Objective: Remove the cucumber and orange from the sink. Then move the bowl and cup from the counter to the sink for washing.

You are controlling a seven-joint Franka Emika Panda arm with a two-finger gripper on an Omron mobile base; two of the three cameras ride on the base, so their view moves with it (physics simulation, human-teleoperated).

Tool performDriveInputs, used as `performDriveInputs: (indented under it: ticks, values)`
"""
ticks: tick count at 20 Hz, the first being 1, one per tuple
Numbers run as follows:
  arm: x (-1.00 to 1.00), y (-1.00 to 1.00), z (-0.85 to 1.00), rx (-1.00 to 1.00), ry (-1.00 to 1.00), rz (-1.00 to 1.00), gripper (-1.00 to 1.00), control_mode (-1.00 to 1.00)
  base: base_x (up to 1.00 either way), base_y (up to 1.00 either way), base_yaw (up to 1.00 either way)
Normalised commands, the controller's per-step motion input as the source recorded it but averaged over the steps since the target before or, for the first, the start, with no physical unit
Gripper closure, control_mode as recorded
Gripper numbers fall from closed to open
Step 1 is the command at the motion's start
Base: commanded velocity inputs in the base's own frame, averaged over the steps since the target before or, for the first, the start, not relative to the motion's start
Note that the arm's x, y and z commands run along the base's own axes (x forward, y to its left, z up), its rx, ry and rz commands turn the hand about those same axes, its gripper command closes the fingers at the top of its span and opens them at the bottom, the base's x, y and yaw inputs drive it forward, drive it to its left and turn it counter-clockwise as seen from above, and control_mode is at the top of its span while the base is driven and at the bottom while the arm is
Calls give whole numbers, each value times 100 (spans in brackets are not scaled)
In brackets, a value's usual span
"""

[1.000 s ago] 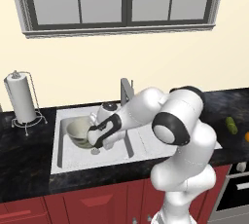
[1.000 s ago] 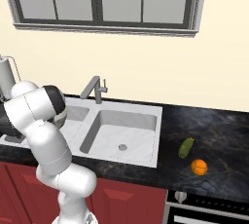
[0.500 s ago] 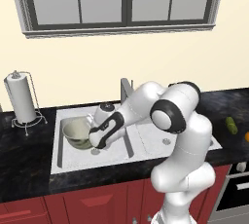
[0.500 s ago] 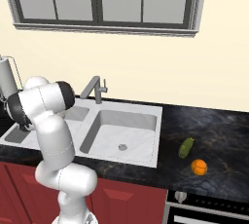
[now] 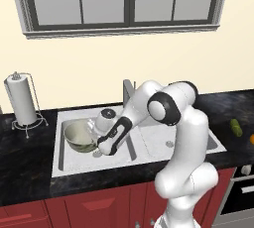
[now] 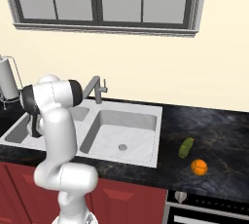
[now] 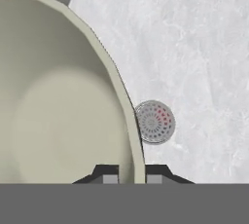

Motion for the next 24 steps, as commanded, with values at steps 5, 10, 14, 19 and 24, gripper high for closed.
performDriveInputs:
  ticks: [5, 10, 14, 19, 24]
  values:
    - [19, 25, -15, 0, -5, 0, 100, -100, 0, 0, 0]
    - [15, 22, -5, 0, -1, 0, 100, -100, 0, 0, 0]
    - [12, 14, -2, 0, -1, 0, 100, -100, 0, 0, 0]
    - [10, 10, -2, 0, 0, 0, 100, -100, 0, 0, 0]
    - [5, 7, 2, 0, 0, 0, -100, -100, 0, 0, 0]
